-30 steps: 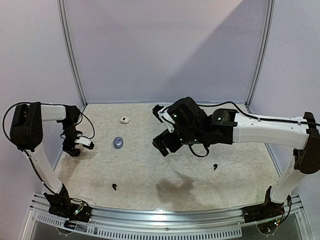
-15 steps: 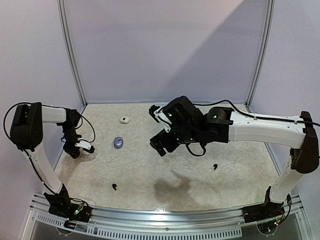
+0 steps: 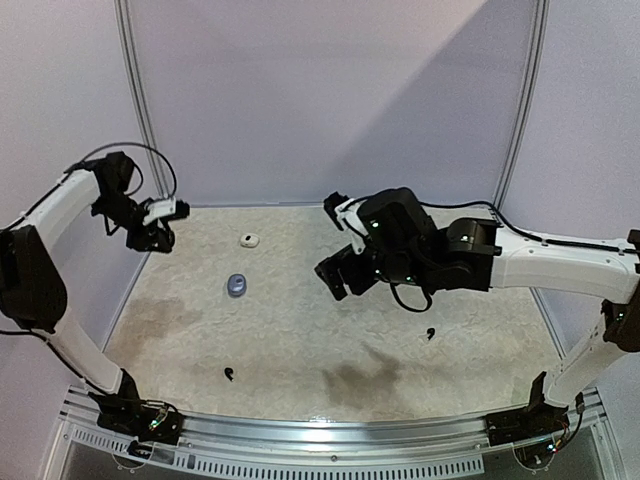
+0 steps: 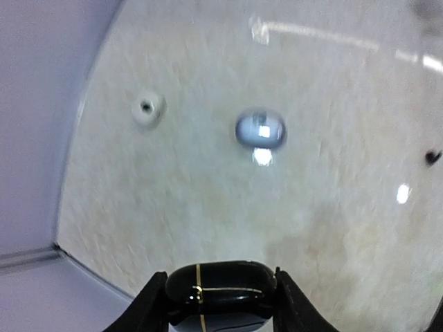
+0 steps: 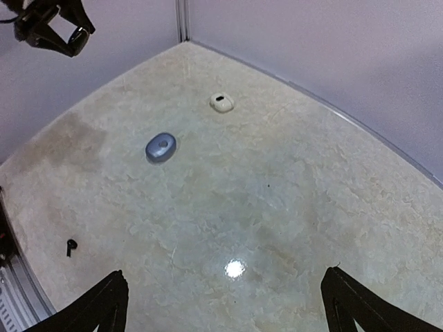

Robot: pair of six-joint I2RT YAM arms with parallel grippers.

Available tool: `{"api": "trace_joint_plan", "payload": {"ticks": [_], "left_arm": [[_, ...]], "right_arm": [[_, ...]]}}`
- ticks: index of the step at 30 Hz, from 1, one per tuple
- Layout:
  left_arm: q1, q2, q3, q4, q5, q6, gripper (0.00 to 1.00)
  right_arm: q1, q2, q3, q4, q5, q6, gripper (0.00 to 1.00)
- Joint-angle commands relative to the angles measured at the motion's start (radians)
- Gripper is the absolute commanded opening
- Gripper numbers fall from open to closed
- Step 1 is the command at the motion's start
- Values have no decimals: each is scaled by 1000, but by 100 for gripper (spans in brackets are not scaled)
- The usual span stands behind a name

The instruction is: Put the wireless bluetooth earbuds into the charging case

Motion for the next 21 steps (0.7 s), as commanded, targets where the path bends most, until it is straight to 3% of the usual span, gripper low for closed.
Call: {"api": "trace_joint_plan", "payload": {"ticks": [1,4,8,10,12,17,21], "left_arm": [[-73,-160,124,-191,547,-180,0],[-158,-298,89,51,635,-425,0],[-276,-453,-76,666,698,-939,0],[-334,-470,-99,877,743,-1164,0],[-409,-470,-87,937,767,-1258,0],[-611,-501,-84,903,731,-1237,0],[-707,-503,-88,914,702,-1240,0]], "right_arm": [[-37,-112,-51,172,-24,19,99],[-38,-147,-38,212,-60,-21,99],[-39,-151,31,240,-197,-49,99],[-33,-144,51,275,-295,-69,99],[-1,-146,42,340,-353,-164,99],[88,-126,44,481,-431,-470,99],[134,-80,55,576,-456,-595,99]]}}
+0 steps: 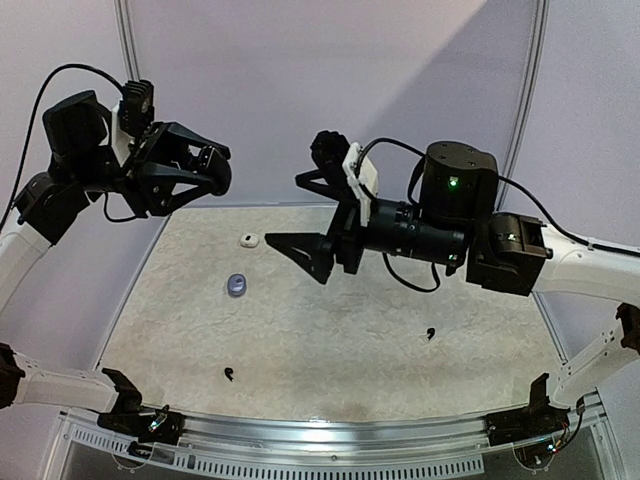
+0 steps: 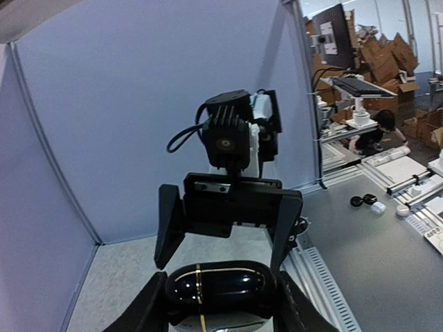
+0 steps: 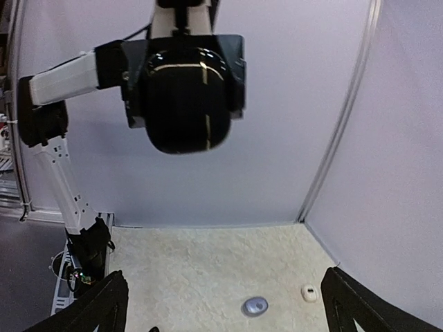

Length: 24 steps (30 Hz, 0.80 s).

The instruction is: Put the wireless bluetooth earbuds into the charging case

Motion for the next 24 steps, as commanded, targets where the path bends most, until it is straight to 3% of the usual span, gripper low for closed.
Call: {"api": "trace_joint_plan", "payload": {"ticks": [1,7,13,24], "left_arm": [[-87,-15,-12,78,-8,-65,0],[-112,-2,-4,90,50,31,0],[-115,14,12,91,93,144,0],[-186,-29,8,-108,22,461,0]], "right_arm": [[40,52,17,163,-88,-228,99],[40,64,20,203,-186,-208,99],[40,55,40,143,-128,-130,99],[40,56,64,105,-102,-83,98]]}}
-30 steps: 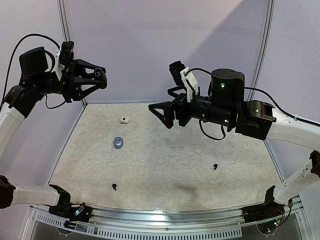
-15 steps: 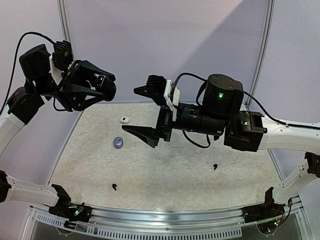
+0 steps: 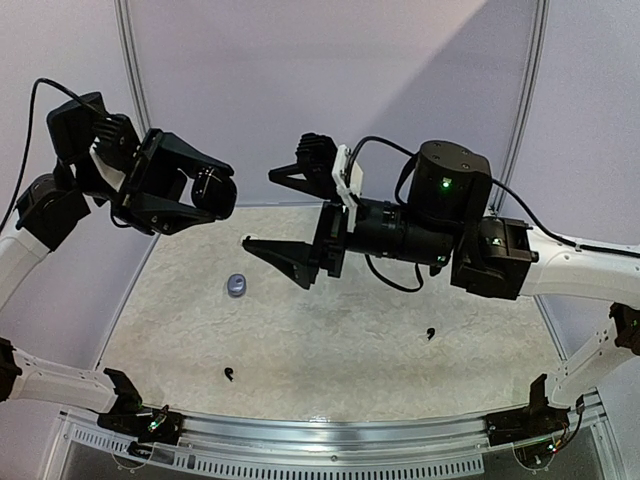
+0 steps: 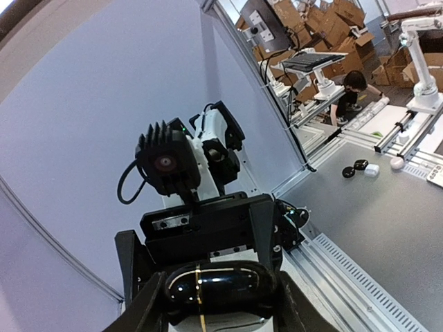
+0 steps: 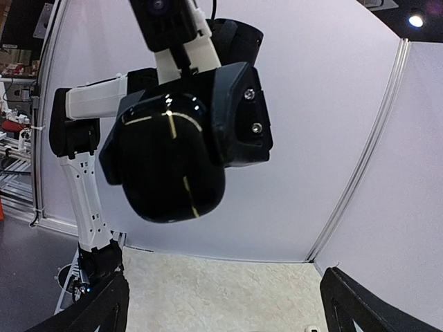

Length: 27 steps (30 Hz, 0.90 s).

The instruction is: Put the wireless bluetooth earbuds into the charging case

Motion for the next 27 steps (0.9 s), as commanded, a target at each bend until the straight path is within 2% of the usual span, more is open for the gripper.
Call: {"api": "trace_joint_plan", "payload": {"ticks": [1,8,13,17,22,25,27], "left_arm": [[-47,-33,8,-135,-48,218,0],[-123,-80,-28,-287,-234,654,0],[-158,-109,-77,-254,-314,801,0],[-176,-119,-114,-210,-396,866,0],[-230,-127,-166,-119,-591,907,0],[-262,-114,-166,-133,-735,901,0],[-285,-104,-173,-132,-845,882,0]], "right_arm": [[-1,-6,33,-40,4,29,98],[0,7,97,-159,5,92,99],[0,10,95,-157,-15,197,99],[-1,23,106,-158,-62,262,99],[7,66,161,-248,-45,342,96],[13,67,144,-241,24,352,96],[14,55,124,-229,125,377,96]]}}
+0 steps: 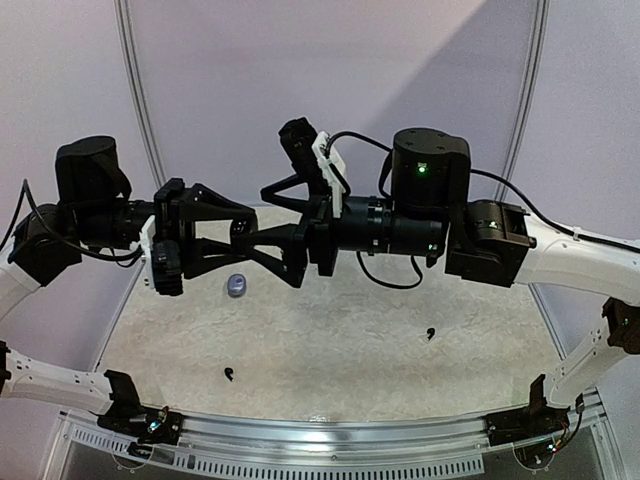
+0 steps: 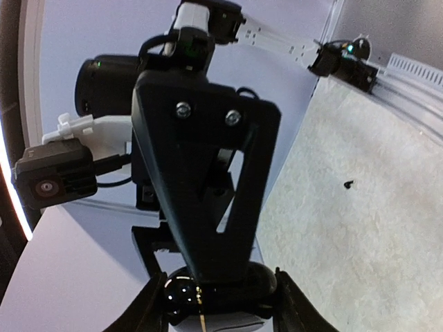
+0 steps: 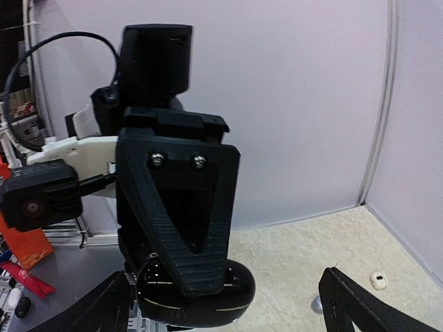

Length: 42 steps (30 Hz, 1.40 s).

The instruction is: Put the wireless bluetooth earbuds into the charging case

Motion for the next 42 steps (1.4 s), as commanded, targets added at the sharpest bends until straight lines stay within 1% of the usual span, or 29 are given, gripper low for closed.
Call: {"api": "trace_joint_plan", "payload": {"ticks": [1,4,6,11,18,21,25,28,34,37,39,40,41,42], "left_arm": [[-66,17,-17,33,-315,-10,0],[-114,44,-11,29,-512,-43,0],[-136,54,-12,31,-599,-54,0],[-156,63,-19,45,-691,-94,0],[-156,64,-34,68,-710,-114,0],[-156,62,-38,73,-711,-122,0],[-156,55,-44,69,-706,-126,0],[-156,52,-47,68,-709,-126,0],[-156,48,-54,87,-722,-122,0],[-156,46,-57,95,-724,-127,0],[-156,44,-62,102,-724,-129,0],[-156,42,-65,106,-726,-130,0],[-156,40,-69,111,-726,-132,5],[-157,39,-73,116,-727,-137,13]], "right_arm": [[11,-8,-24,-18,195,76,96],[10,-35,-73,12,336,114,94],[10,-46,-87,15,379,137,91],[19,-1,-44,5,392,186,83],[33,100,30,-5,435,211,73],[37,132,40,41,443,222,67],[40,155,45,115,483,222,55],[41,166,47,135,510,218,44],[41,180,57,84,545,226,25],[41,177,57,60,567,234,13],[41,174,55,47,577,236,3],[40,170,53,43,581,238,0],[40,166,51,39,580,237,0],[40,164,50,35,575,235,0]]}}
